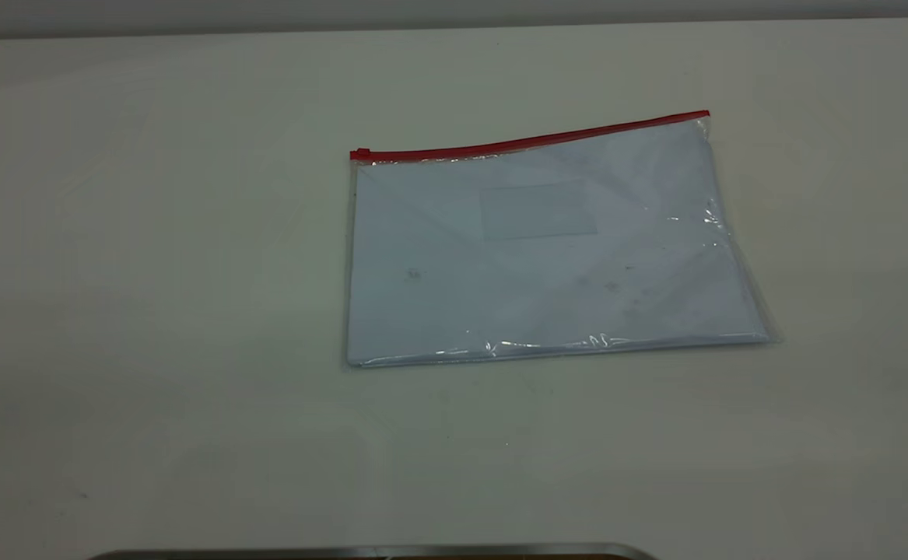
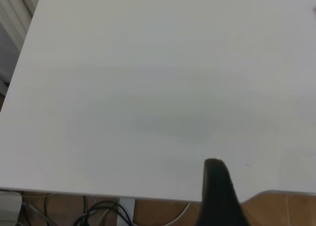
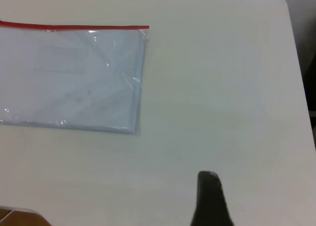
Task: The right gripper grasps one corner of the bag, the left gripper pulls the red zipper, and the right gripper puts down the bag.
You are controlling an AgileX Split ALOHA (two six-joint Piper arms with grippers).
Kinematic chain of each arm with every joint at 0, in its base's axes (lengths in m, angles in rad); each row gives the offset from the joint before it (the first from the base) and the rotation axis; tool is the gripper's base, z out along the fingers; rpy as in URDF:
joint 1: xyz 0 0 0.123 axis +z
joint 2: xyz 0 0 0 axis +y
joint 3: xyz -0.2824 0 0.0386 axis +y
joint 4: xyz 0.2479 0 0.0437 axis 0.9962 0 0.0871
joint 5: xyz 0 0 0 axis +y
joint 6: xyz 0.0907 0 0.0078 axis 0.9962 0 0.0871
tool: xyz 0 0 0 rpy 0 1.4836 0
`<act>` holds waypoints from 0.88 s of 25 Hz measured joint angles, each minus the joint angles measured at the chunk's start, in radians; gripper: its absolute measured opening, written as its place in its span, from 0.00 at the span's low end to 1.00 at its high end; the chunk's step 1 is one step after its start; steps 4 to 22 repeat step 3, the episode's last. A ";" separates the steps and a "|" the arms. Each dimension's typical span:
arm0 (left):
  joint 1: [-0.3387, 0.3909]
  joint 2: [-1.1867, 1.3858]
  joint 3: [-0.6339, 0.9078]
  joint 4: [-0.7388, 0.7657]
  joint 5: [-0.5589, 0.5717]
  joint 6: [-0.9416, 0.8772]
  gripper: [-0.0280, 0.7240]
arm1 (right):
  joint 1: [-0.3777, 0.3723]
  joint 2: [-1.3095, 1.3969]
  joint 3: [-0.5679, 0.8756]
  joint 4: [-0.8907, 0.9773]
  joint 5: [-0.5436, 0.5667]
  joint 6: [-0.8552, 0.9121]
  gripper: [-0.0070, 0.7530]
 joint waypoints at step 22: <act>0.000 0.000 0.000 0.000 0.000 0.000 0.77 | 0.000 0.000 0.000 0.000 0.000 0.000 0.74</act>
